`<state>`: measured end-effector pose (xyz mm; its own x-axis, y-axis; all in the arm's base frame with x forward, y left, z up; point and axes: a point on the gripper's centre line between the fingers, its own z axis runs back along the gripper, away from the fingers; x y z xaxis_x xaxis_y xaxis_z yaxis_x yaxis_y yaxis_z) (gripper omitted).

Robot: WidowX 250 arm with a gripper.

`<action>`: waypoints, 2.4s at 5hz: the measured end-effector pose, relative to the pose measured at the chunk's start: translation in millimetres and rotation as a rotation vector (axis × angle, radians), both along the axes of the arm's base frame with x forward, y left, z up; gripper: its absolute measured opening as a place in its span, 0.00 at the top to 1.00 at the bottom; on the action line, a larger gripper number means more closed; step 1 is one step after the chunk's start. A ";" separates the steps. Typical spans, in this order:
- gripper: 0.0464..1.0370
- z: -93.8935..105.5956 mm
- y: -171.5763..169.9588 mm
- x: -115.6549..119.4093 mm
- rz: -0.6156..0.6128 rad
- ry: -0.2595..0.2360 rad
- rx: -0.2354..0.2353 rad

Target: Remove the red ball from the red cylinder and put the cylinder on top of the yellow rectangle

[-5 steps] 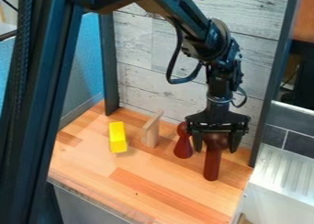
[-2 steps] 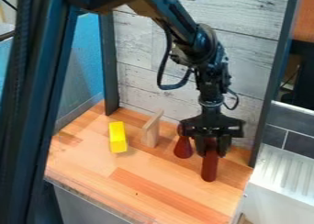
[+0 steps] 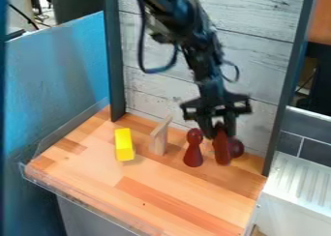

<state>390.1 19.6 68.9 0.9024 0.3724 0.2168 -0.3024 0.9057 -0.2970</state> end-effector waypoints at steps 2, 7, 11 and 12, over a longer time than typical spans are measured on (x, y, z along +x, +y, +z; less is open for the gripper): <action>0.57 48.9 44.0 -11.2 0.075 -0.027 -0.108; 0.57 50.9 148.4 -34.9 0.052 0.052 0.042; 0.57 12.8 175.4 -23.8 -0.112 0.091 0.128; 0.57 7.9 174.6 -23.3 -0.140 0.101 0.141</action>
<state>366.8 194.2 76.8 0.9630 0.2143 0.1633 -0.1926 0.9714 -0.1390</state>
